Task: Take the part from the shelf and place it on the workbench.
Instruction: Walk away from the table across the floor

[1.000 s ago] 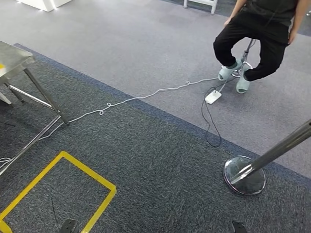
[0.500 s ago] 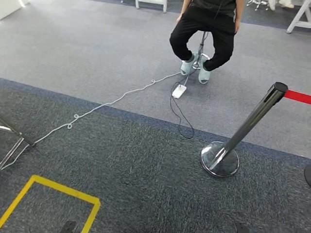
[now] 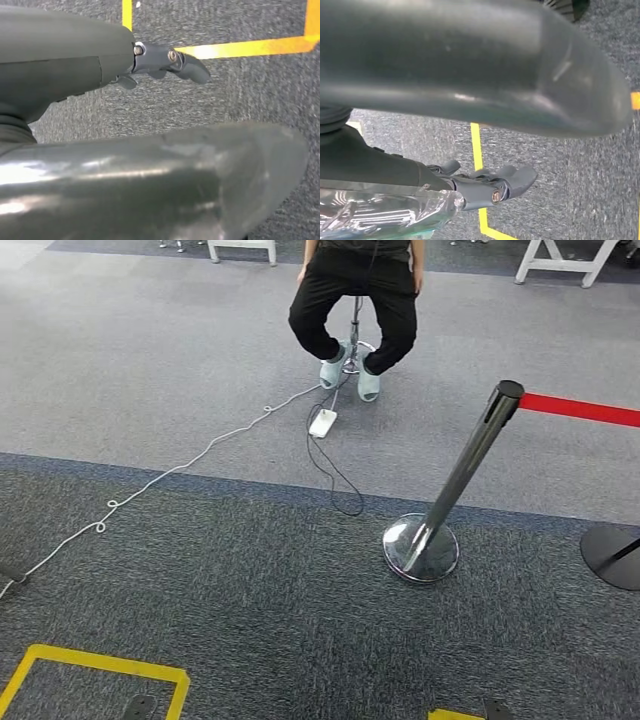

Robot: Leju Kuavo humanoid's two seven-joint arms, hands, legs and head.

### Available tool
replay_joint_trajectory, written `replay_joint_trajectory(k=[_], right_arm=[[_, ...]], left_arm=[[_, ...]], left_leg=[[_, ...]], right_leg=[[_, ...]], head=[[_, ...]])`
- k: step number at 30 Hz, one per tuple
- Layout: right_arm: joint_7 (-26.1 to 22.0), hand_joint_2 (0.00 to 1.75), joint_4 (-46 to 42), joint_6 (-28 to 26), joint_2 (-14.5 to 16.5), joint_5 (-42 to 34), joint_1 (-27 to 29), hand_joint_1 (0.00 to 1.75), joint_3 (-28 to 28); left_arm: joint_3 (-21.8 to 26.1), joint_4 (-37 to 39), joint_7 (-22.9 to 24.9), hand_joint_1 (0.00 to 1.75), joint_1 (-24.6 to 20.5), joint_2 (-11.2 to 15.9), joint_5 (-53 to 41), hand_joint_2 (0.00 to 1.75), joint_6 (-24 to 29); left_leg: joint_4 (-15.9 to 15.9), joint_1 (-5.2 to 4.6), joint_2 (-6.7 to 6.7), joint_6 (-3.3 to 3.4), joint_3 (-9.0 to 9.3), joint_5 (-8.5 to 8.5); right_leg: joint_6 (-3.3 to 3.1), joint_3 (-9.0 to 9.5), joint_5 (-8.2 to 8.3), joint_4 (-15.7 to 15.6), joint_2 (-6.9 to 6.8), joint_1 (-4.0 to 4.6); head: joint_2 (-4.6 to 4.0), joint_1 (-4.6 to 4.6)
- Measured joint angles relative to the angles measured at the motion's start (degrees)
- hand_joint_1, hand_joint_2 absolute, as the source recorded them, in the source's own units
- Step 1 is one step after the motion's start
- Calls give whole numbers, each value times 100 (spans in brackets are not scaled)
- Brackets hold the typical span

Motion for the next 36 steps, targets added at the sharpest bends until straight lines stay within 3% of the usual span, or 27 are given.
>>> replay_joint_trajectory(k=[1,3,5,6,7,8,9,10,12,14,16,17,19,20,21,22,23,24,25,28,29,31,32,34,36], right_arm=[[10,0,0,-10,3,8,9,0,0],[44,0,0,-27,9,17,22,0,-1],[56,0,0,-33,14,16,6,0,-1],[56,0,0,-32,15,15,-2,0,-1],[57,0,0,-29,17,13,0,0,-1],[57,0,0,-28,18,13,9,0,-1],[56,0,0,-26,19,15,18,0,-1],[54,0,0,-22,19,22,23,0,0],[67,0,0,-14,19,44,17,0,6],[96,0,0,-10,19,55,12,0,12],[103,0,0,-3,19,52,38,0,13],[94,0,0,6,19,46,55,0,13],[69,0,1,66,24,16,54,0,12],[60,0,2,111,27,-9,39,0,13],[57,0,2,159,31,-35,23,0,13],[57,0,2,196,33,-59,19,0,14],[58,0,2,219,34,-74,26,0,13],[61,0,2,231,34,-81,36,0,12],[63,0,2,236,34,-84,43,0,10],[86,0,2,236,34,-83,16,0,9],[95,0,2,236,35,-84,5,0,9],[108,0,2,237,36,-85,8,0,9],[110,0,2,237,36,-85,18,0,8],[107,0,1,235,35,-82,18,0,4],[100,0,0,233,34,-72,-6,0,2]], left_arm=[[-1,1,0,0,-9,-1,4,0,6],[-4,1,0,0,-21,-9,11,0,10],[-7,2,0,0,-7,-18,15,0,12],[-7,2,0,0,8,-22,16,0,12],[-7,2,0,0,19,-21,17,0,13],[-7,2,0,0,27,-20,17,0,14],[-7,2,0,0,28,-19,17,0,14],[-7,2,0,0,27,-19,17,0,15],[-7,2,0,0,24,-21,18,0,19],[-6,2,4,0,19,-24,22,0,27],[-5,2,9,0,7,-25,71,0,31],[0,2,3,0,-2,-26,142,0,21],[57,2,-42,0,-12,-21,366,0,-27],[98,2,-70,0,-9,-12,461,0,-52],[136,2,-96,0,-2,0,521,0,-68],[159,2,-110,0,3,11,537,0,-76],[170,2,-122,0,4,19,532,0,-77],[181,2,-132,0,0,23,524,0,-77],[191,2,-140,0,-6,22,518,0,-77],[212,2,-152,0,-9,11,509,0,-60],[214,2,-153,0,-11,8,505,0,-50],[216,2,-153,0,-32,-4,498,0,-35],[217,2,-153,0,-48,-11,498,0,-30],[218,3,-152,0,-63,-25,496,0,-23],[219,4,-151,0,-44,-38,492,0,-19]], left_leg=[[0,7,49,-37,11,-8],[204,31,-95,-110,-62,-173],[926,57,-400,-150,-395,-583],[1385,63,-490,-157,-625,-786],[1740,66,-530,-161,-814,-900],[1898,68,-548,-162,-918,-887],[1811,73,-560,-160,-906,-748],[1511,82,-590,-159,-783,-523],[652,124,-857,-168,-404,-92],[141,152,-1098,-143,-182,48],[65,135,-1041,-61,-162,45],[57,128,-978,-16,-162,56],[42,118,-821,65,-158,75],[42,104,-736,89,-158,72],[43,89,-647,106,-158,65],[44,76,-560,112,-157,60],[45,68,-483,115,-154,54],[46,65,-412,111,-146,46],[46,64,-343,101,-130,36],[58,39,-156,22,-63,-25],[62,29,-103,-12,-43,-40],[52,33,8,-77,-11,-52],[61,45,0,-113,0,-76],[350,66,-208,-168,-109,-301],[1148,75,-467,-189,-485,-717]], right_leg=[[-29,-6,12,-8,69,-4],[-88,-3,42,-37,194,-26],[-136,-8,72,-51,327,-43],[-150,-23,82,-51,403,-44],[-155,-32,88,-50,484,-44],[-154,-36,92,-48,567,-45],[-147,-35,97,-47,650,-49],[-135,-32,103,-45,734,-57],[-84,-43,110,-27,901,-66],[-11,-95,114,-12,1044,-69],[71,-160,134,-28,1162,-96],[100,-192,117,-1,1111,-106],[134,-390,-133,392,786,-99],[144,-584,-355,798,579,-92],[158,-814,-586,1277,455,-90],[170,-1009,-750,1691,403,-92],[175,-1108,-802,1916,385,-93],[175,-1081,-740,1891,375,-92],[169,-915,-576,1597,346,-91],[121,-192,-77,336,6,-73],[90,-87,-19,154,-62,-60],[10,-83,7,107,30,-36],[-25,-91,14,100,93,-38],[-91,-89,43,74,220,-59],[-133,-110,67,69,355,-69]], head=[[0,-3],[0,-11],[0,-23],[0,-27],[0,-29],[0,-30],[0,-30],[0,-29],[0,-40],[0,-57],[0,-61],[0,-62],[0,-29],[0,-12],[0,3],[0,6],[0,6],[0,7],[0,7],[0,8],[0,0],[0,-17],[0,-23],[0,-44],[0,-70]])
